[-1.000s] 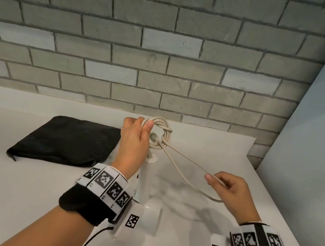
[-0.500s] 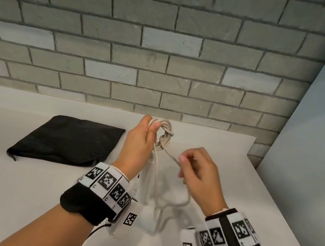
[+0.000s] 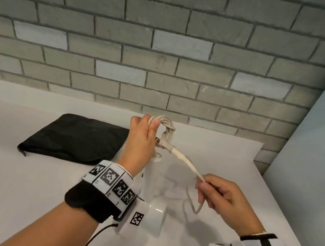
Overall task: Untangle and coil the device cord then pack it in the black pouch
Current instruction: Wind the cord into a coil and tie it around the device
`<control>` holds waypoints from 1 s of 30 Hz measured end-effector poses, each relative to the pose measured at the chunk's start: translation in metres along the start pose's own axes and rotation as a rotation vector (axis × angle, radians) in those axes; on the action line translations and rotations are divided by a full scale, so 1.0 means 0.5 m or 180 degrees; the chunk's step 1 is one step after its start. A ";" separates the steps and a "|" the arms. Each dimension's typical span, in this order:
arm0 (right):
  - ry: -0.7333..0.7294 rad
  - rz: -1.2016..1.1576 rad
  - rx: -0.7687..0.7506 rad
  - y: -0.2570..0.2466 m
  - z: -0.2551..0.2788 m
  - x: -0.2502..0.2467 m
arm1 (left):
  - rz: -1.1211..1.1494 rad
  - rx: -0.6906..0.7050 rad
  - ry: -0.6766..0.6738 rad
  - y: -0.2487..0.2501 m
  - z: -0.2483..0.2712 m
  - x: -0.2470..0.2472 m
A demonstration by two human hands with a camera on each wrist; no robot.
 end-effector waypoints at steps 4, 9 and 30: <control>-0.0276 0.0748 0.0155 0.032 0.033 -0.024 | 0.0401 -0.0288 -0.0130 -0.001 -0.020 -0.019; -0.0313 0.2278 0.0682 0.115 0.028 -0.052 | 0.0418 -0.0226 -0.0392 0.020 0.013 0.008; -0.0335 -0.0454 0.0694 0.050 -0.097 0.121 | 0.1637 -0.1196 -0.1003 -0.032 0.017 0.027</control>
Point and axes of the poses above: each hand's wrist, its own z-axis away from the middle knuckle, its own x-axis out of the palm, y = z × x, the point moved 7 cm from there along -z, towards the middle knuckle, and after that the axes turned 15 degrees about -x, right-handed, at the moved point
